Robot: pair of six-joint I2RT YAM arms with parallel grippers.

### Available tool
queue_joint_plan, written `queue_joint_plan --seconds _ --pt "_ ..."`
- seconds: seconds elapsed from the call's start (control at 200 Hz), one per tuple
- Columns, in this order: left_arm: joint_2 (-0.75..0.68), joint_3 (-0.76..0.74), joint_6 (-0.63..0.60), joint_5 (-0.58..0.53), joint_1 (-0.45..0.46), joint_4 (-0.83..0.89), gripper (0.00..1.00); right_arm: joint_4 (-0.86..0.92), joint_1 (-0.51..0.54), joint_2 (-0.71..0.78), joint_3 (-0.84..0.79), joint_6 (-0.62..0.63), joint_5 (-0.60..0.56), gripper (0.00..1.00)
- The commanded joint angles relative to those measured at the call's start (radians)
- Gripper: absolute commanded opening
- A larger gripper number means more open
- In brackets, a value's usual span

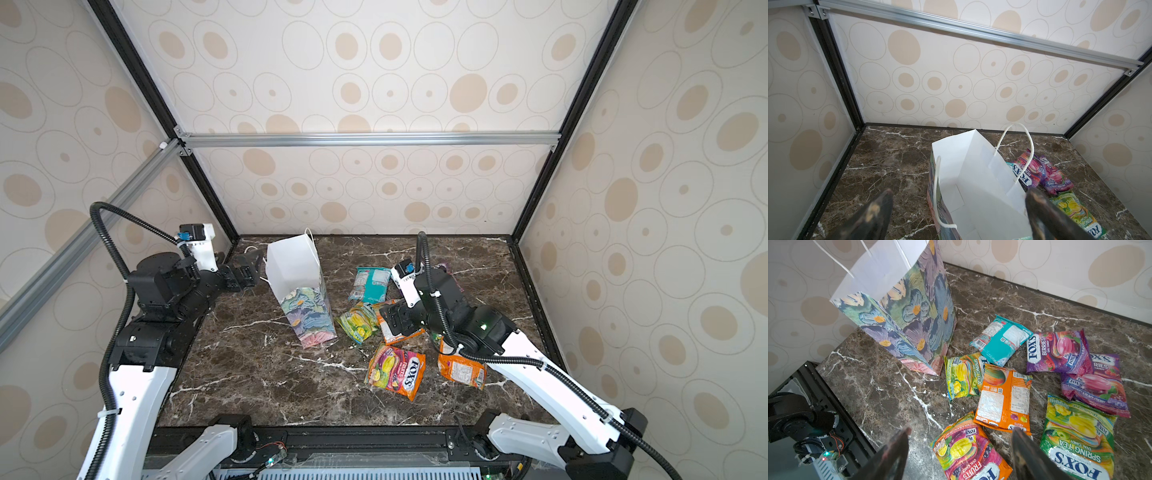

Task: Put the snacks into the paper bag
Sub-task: 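Raise the left gripper to the bag handle while the right reaches toward the candy, then close the left gripper on the bag handle while the right lowers onto the orange packet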

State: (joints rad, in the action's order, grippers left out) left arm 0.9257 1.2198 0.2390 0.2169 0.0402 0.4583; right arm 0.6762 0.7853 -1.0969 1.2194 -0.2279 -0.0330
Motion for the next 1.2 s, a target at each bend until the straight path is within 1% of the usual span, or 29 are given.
queue_joint_plan --seconds 0.0,0.05,0.135,0.205,0.235,0.29,0.43,0.45,0.54,0.605,0.735,0.78,0.84,0.91,0.99,1.19 --pt "0.029 0.035 -0.051 0.031 -0.010 -0.034 0.99 0.096 0.006 0.005 0.013 -0.044 -0.008 0.80" --pt "0.033 0.035 -0.053 0.025 -0.011 -0.046 0.99 0.101 0.005 0.017 -0.005 -0.055 -0.020 0.80" --pt "0.041 0.040 -0.060 0.030 -0.032 -0.041 0.94 0.095 0.004 0.039 -0.043 -0.061 -0.041 0.85" --pt "0.043 0.040 -0.063 0.064 -0.065 -0.029 0.87 0.094 0.003 0.053 -0.061 -0.074 -0.050 0.86" --pt "0.039 0.036 -0.063 0.059 -0.074 -0.025 0.85 0.097 0.002 0.057 -0.066 -0.077 -0.047 0.86" --pt "0.027 0.011 -0.051 0.052 -0.089 -0.039 0.85 0.104 -0.002 0.060 -0.074 -0.092 -0.047 0.87" --pt "0.012 -0.049 -0.028 0.116 -0.122 -0.090 0.84 0.162 -0.037 0.058 -0.101 -0.171 -0.061 0.86" --pt "0.015 -0.054 -0.029 0.120 -0.126 -0.092 0.84 0.163 -0.051 0.060 -0.110 -0.183 -0.052 0.86" --pt "0.037 -0.068 -0.031 0.166 -0.141 -0.102 0.83 0.121 -0.131 0.073 -0.174 -0.230 0.059 0.84" --pt "0.044 -0.082 -0.026 0.208 -0.154 -0.124 0.82 0.094 -0.157 0.088 -0.211 -0.242 0.092 0.84" --pt "0.039 -0.114 -0.011 0.248 -0.163 -0.173 0.80 0.075 -0.171 0.114 -0.256 -0.249 0.052 0.84" --pt "0.036 -0.126 -0.008 0.304 -0.164 -0.196 0.80 0.070 -0.175 0.123 -0.272 -0.254 0.041 0.84" --pt "0.032 -0.139 -0.005 0.347 -0.164 -0.221 0.79 0.051 -0.190 0.138 -0.302 -0.273 0.048 0.84" --pt "0.029 -0.156 0.004 0.365 -0.165 -0.248 0.77 0.019 -0.219 0.164 -0.349 -0.300 0.076 0.84" --pt "0.034 -0.159 0.003 0.372 -0.165 -0.254 0.74 0.019 -0.252 0.186 -0.393 -0.326 0.078 0.84" --pt "0.039 -0.164 0.003 0.377 -0.165 -0.263 0.62 0.023 -0.290 0.243 -0.491 -0.391 0.070 0.84"
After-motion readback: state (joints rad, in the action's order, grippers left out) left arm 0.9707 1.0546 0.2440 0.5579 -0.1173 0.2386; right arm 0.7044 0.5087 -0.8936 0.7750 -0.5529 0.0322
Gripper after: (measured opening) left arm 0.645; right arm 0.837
